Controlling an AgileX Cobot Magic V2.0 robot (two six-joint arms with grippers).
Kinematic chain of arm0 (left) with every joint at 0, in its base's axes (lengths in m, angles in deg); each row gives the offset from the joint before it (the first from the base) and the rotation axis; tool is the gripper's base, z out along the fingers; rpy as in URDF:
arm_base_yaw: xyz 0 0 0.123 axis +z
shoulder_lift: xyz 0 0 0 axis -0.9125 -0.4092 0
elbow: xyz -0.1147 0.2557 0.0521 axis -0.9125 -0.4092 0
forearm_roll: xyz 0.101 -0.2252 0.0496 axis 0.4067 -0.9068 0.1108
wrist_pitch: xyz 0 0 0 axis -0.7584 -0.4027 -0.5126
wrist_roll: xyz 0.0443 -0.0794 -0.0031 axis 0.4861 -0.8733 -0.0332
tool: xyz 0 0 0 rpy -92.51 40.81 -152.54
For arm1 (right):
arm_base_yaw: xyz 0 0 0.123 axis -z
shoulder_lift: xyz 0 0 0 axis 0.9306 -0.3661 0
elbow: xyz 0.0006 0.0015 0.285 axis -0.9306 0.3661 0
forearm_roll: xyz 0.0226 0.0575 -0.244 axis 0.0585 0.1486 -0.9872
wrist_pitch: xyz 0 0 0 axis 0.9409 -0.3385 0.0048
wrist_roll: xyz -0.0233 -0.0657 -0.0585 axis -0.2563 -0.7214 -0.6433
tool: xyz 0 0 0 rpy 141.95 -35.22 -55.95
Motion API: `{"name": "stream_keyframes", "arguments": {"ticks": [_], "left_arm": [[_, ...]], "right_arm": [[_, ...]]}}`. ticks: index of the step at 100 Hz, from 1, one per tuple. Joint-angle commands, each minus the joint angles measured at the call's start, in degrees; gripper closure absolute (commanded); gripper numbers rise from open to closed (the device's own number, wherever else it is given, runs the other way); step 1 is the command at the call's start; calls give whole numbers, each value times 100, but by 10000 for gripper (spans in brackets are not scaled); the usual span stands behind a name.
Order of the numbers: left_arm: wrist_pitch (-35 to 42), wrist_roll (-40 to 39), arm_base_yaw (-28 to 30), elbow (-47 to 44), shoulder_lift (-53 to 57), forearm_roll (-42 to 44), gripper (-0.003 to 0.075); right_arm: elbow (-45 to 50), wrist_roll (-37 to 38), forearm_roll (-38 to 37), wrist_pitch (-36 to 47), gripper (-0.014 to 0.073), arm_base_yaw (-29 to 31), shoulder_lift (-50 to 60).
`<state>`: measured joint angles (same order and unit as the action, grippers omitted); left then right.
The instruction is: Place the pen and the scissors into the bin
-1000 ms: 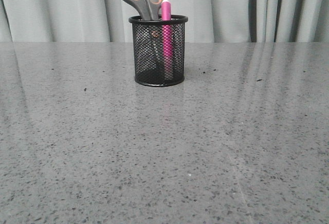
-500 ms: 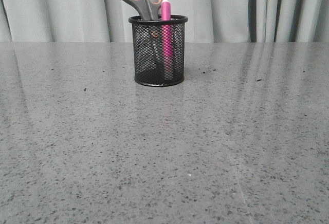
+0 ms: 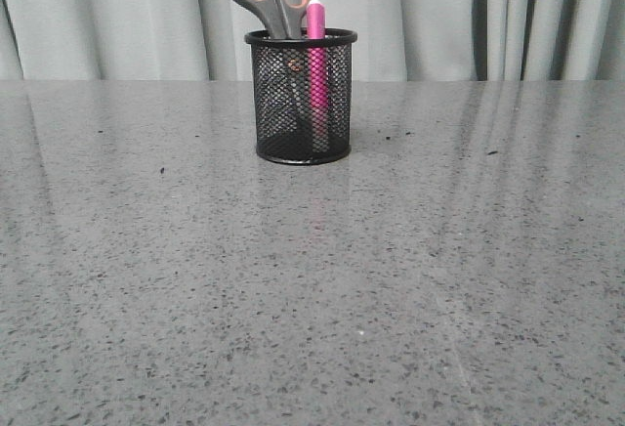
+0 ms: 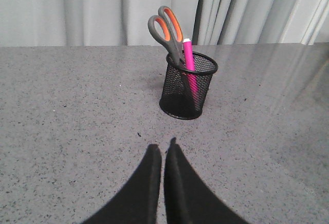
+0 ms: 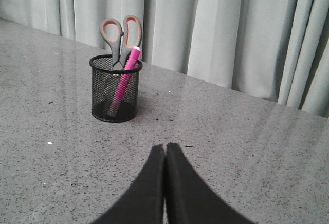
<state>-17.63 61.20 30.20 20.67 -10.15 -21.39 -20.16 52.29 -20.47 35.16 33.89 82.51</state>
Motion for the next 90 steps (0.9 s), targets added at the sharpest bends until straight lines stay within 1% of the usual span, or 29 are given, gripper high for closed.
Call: {"name": "stream_keyframes", "arguments": {"ticks": [1,9,13,16,20,23,27,30,33,39,48,58,63,77,90], "left_arm": [[557,-38,26,-92,-32,-15,740],[639,12,232,-356,145,-39,740],[751,219,436,-525,245,-74,740],[862,405,595,-661,361,-270,740],[1126,818,862,-910,488,-580,740],[1384,1145,1051,-1098,622,-966,740],[1831,1622,1337,-1394,754,-1324,740],[2120,1770,1525,-1587,878,-1570,740],[2406,1761,1703,-1805,968,-1623,740],[2628,1709,2057,-2072,1124,-1635,740],[2618,1709,2420,-2363,1319,-1611,740],[2431,1709,2616,-2644,1499,-1566,740],[1907,1709,2659,-2631,1494,-1553,740],[1036,1709,2670,-2642,1482,-1630,740],[1049,1709,2670,-2642,1482,-1640,740]], "right_arm": [[-144,-35,-151,436,659,31,-117],[-144,-35,-151,436,659,31,-117],[-144,-35,-151,436,659,31,-117],[-144,-35,-151,436,659,31,-117],[-144,-35,-151,436,659,31,-117],[-144,-35,-151,436,659,31,-117],[-144,-35,-151,436,659,31,-117],[-144,-35,-151,436,659,31,-117],[-144,-35,-151,436,659,31,-117],[-144,-35,-151,436,659,31,-117],[-144,-35,-151,436,659,31,-117],[-144,-35,-151,436,659,31,-117],[-144,-35,-151,436,659,31,-117],[-144,-35,-151,436,659,31,-117],[-144,-35,-151,436,659,31,-117]]}}
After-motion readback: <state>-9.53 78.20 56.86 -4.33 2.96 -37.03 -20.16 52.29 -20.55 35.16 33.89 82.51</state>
